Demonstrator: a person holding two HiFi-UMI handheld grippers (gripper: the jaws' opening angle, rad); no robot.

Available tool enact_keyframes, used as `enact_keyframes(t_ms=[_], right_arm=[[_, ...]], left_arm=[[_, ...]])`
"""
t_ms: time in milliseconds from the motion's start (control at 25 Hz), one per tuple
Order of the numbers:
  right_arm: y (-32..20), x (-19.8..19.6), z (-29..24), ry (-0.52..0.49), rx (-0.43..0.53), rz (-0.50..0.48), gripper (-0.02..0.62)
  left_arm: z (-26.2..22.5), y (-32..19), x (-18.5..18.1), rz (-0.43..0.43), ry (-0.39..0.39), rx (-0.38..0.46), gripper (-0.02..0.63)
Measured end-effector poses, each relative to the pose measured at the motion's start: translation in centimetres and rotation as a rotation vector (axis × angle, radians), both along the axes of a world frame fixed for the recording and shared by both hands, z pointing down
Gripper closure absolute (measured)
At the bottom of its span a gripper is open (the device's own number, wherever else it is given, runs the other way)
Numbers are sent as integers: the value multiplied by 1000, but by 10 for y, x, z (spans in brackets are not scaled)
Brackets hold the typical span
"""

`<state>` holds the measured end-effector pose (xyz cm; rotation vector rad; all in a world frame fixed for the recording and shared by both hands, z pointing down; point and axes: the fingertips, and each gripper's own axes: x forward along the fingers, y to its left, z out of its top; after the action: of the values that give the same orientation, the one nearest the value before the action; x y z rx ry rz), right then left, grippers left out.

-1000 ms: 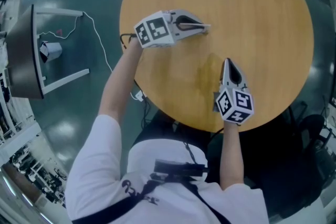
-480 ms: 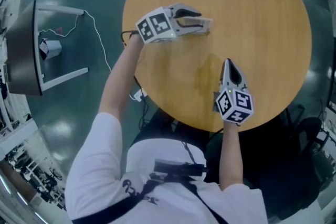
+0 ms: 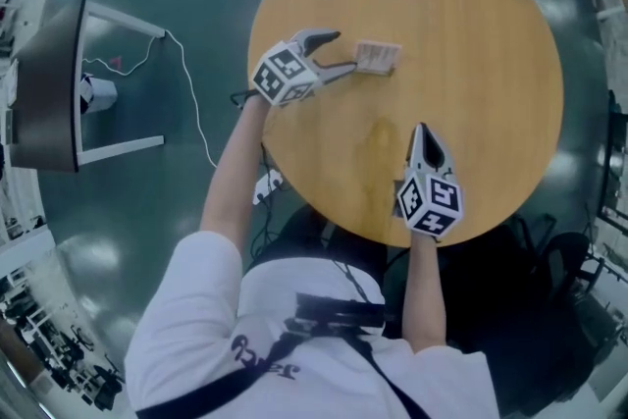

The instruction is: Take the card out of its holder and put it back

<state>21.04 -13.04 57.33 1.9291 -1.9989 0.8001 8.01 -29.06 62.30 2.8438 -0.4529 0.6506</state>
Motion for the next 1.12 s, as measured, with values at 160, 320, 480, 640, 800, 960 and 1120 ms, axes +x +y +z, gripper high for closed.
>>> enact_keyframes(t_ms=[160,320,480,640,800,960,1120], right_arm=[[8,-16,-17,4,43,-5,574],[24,-27,-43,-2,105,11,574],[6,-47,-65,15,182,0,574],[7,-54,-95,18,250,-3,574],[13,-62,-126,21,308,-17,574],[19,-71,-149,29,357,-24,574],[24,-74,-155,73,378,-23,575]], left_arm=[[-13,21,-25,-180,56,-20,301],[-45,60,-38,-300,71,12,311],[-82,68,-49,-376,106,79,348],[-123,85,-57,-472,150,113,469],[-174,107,-52,-469,239,192,517],[-207,119,-53,-520,292,260,590],[-205,133,-52,-568,305,263,594]])
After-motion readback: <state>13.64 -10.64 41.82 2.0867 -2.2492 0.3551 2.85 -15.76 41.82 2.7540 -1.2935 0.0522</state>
